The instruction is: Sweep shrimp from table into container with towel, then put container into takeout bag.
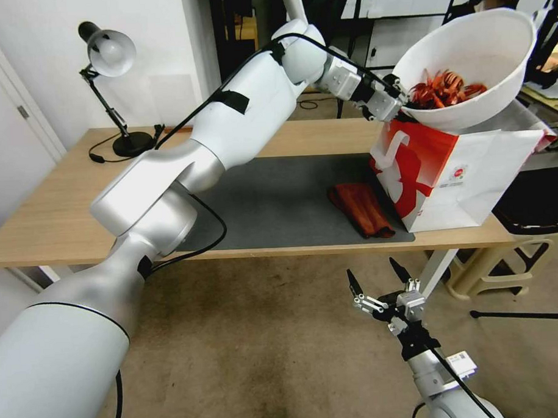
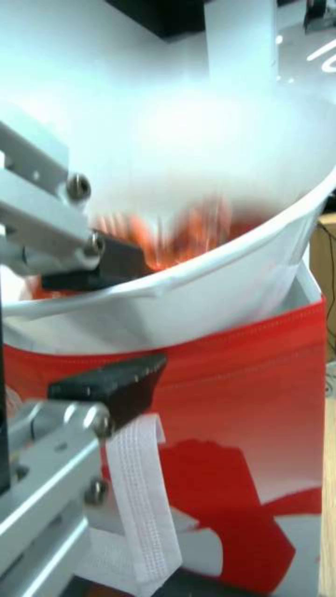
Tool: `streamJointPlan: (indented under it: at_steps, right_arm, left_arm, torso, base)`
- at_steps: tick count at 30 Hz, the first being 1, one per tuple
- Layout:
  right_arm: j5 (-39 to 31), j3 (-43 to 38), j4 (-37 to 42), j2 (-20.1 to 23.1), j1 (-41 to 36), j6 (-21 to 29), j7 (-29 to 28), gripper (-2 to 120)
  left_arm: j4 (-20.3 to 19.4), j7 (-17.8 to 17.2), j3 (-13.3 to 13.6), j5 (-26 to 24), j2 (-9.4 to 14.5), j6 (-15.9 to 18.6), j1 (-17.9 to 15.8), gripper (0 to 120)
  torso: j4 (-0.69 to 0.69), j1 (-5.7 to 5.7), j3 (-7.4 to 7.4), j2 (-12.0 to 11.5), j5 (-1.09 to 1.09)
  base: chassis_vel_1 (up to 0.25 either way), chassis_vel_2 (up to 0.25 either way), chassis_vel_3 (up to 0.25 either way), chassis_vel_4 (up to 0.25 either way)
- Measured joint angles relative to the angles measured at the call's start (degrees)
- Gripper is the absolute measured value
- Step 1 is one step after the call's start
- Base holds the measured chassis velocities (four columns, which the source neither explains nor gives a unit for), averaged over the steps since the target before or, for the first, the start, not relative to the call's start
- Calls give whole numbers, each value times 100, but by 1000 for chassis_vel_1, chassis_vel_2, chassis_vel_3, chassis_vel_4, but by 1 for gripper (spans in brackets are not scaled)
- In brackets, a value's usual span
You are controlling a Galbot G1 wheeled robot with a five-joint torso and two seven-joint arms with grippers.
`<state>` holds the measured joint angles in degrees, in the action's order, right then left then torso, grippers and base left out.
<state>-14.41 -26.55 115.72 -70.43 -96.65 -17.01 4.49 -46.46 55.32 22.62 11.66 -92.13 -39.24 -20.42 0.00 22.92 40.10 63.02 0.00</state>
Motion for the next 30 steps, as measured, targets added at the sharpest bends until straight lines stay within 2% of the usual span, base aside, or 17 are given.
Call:
streamJointPlan:
  at_steps: [2, 4, 7, 8, 10, 11, 14, 17, 18, 19, 20, 23, 24, 26, 27, 28, 30]
  right_arm:
    - [8, 12, 0, -12, -4, 0, 1, 100]
    - [9, 14, 0, -15, -4, 0, 1, 100]
    - [12, 18, 0, -19, -5, 0, 2, 100]
    - [12, 18, 0, -19, -5, 0, 2, 100]
    - [12, 19, 6, -19, -8, 0, 2, 100]
    - [12, 19, 6, -19, -8, 0, 2, 100]
    - [13, 19, 18, -23, -20, 0, 2, 100]
    - [13, 19, 19, -26, -23, 0, 2, 100]
    - [17, 19, 20, -29, -34, 0, 2, 100]
    - [22, 19, 21, -30, -36, -1, 2, 100]
    - [22, 19, 21, -30, -36, -1, 2, 100]
    - [30, 27, 21, -40, -42, -2, 2, 100]
    - [30, 27, 21, -40, -42, -2, 2, 100]
    - [41, 37, 21, -49, -42, -2, 0, 100]
    - [54, 47, 18, -59, -41, -2, 0, 100]
    - [54, 47, 18, -59, -41, -2, 0, 100]
    - [79, 70, 12, -79, -42, -2, -3, 100]
  left_arm:
    - [0, -106, 23, -36, 0, 4, 0, 41]
    - [0, -148, 32, -43, 0, 5, 0, 44]
    - [0, -293, 73, -69, 0, 8, 0, 57]
    - [0, -293, 73, -69, 0, 8, 0, 57]
    - [-2, -439, 109, -99, 0, 15, 0, 71]
    - [-2, -439, 109, -99, 0, 15, 0, 71]
    - [-23, -777, 230, -225, 0, 93, -5, 86]
    - [-28, -907, 278, -281, 0, 121, -5, 89]
    - [-49, -1326, 397, -403, 0, 212, 11, 98]
    - [-60, -1501, 456, -517, 0, 263, 30, 99]
    - [-60, -1501, 456, -517, 0, 263, 30, 99]
    - [-60, -2282, 720, -1104, 0, 394, 80, 100]
    - [-60, -2282, 720, -1104, 0, 394, 80, 100]
    - [-56, -2626, 843, -1380, 0, 479, 94, 100]
    - [-68, -2923, 978, -1626, 1, 607, 105, 100]
    - [-68, -2923, 978, -1626, 1, 607, 105, 100]
    - [-189, -3518, 1302, -2227, 60, 944, 160, 100]
  torso:
    - [0, 0, 0, 0, 0]
    - [0, 0, 0, 0, 0]
    - [0, 0, 0, 0, 0]
    - [0, 0, 0, 0, 0]
    - [0, 0, 0, 0, 0]
    - [0, 0, 0, 0, 0]
    - [0, 0, 0, 0, 0]
    - [0, 0, 0, 0, 0]
    - [0, 0, 0, 0, 0]
    - [0, 0, 0, 0, 0]
    - [0, 0, 0, 0, 0]
    - [0, -1, 0, 0, 0]
    - [0, -1, 0, 0, 0]
    - [0, 0, 0, 0, 0]
    - [1, -1, 0, 0, 0]
    - [1, -1, 0, 0, 0]
    - [-4, 0, 0, 0, 1]
  base:
    - [0, 0, 0, 0]
    - [0, 0, 0, 0]
    - [0, 0, 0, 0]
    - [0, 0, 0, 0]
    - [0, 0, 0, 0]
    - [0, 0, 0, 0]
    - [0, 0, 0, 0]
    - [0, 0, 0, 0]
    - [0, 0, 0, 0]
    - [0, 0, 0, 0]
    - [0, 0, 0, 0]
    - [0, 0, 0, 0]
    - [0, 0, 0, 0]
    - [0, 0, 0, 0]
    - [0, 0, 0, 0]
    - [0, 0, 0, 0]
    - [0, 0, 0, 0]
